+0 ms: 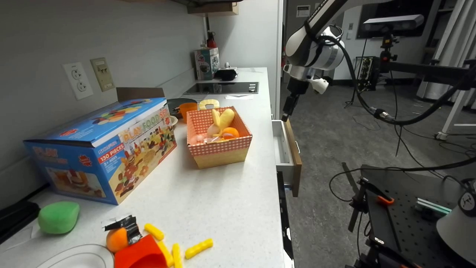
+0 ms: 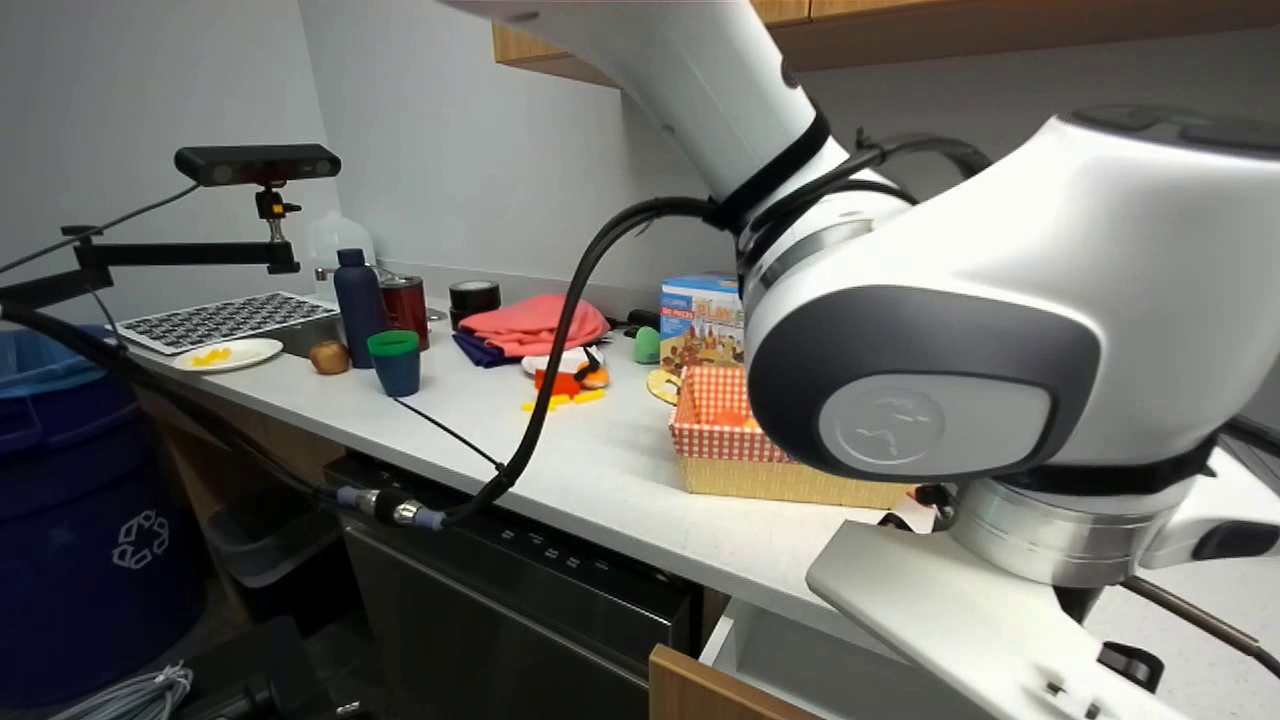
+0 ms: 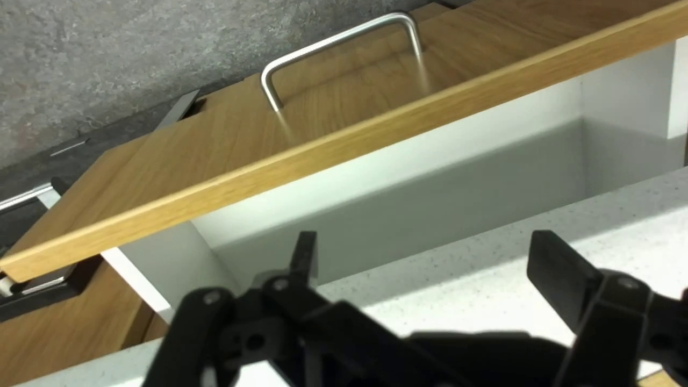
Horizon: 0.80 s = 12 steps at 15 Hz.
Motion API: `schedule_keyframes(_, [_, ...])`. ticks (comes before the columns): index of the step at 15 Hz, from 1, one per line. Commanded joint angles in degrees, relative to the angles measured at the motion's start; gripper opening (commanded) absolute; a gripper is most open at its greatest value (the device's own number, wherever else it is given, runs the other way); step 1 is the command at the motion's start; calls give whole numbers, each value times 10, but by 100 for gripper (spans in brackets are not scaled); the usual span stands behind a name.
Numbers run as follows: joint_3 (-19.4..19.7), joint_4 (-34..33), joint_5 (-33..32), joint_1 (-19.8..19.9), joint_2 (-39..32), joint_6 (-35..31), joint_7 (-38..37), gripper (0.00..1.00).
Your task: Pick up the plush toy from the counter and put it in the drawer and close it
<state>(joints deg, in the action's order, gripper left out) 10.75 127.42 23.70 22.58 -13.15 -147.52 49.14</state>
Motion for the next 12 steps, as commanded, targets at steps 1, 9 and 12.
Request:
schedule_keyframes(1, [-11,2,-31,-11,-29,-65,-2,100])
schedule_keyframes(9, [-27,-18,-104,1,-104,-93,-12,100])
schedule_keyframes(12, [-34,-19,-128,2,-110,-97,-11,100])
